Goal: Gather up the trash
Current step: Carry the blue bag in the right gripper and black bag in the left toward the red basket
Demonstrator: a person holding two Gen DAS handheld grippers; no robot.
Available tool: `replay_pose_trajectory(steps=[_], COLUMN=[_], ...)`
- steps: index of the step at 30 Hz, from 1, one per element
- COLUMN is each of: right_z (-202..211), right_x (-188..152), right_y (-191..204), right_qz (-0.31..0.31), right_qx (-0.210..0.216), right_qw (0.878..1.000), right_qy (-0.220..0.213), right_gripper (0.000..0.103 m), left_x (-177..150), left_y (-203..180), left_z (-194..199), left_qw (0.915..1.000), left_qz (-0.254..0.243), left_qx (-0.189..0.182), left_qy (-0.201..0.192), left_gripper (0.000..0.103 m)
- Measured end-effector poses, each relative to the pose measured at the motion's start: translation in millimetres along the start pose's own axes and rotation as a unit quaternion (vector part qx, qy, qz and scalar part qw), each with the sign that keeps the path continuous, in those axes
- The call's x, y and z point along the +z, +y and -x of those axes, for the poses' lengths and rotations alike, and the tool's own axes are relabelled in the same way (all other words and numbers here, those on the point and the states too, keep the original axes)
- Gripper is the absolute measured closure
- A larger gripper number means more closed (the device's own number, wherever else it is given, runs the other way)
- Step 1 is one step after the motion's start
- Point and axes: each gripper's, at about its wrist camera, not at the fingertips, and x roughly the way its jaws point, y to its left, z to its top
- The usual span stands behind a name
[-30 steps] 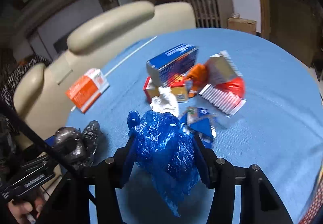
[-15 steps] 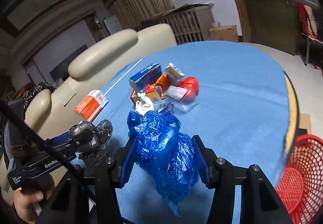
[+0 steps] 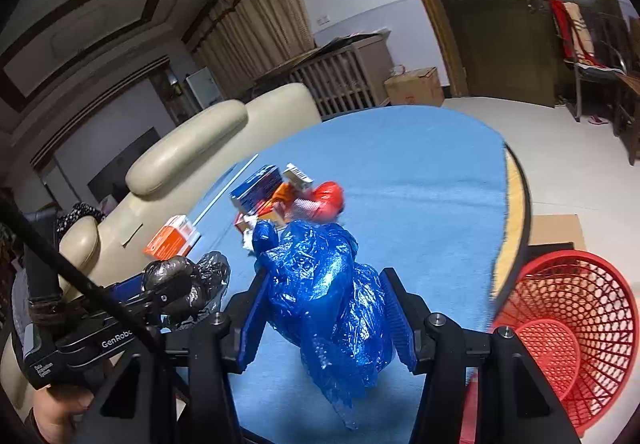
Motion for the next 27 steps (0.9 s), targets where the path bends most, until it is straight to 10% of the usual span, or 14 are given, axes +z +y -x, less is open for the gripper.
replay_pose_trajectory(steps=[27], right_z=[57.0], right_x=[-13.4], right_y=[-106.4], right_qz=[-0.105], right_qx=[-0.078], right_qw=[0.991], right_qy=[-0.041], right_gripper=[0.046], left_x=[20.7], left_y=[-73.6], left_z=[-5.0], left_qw=[0.9979], left_qz=[-0.059], left_qx=[-0.027], left_qy=[-0.004], left_gripper=[0.037])
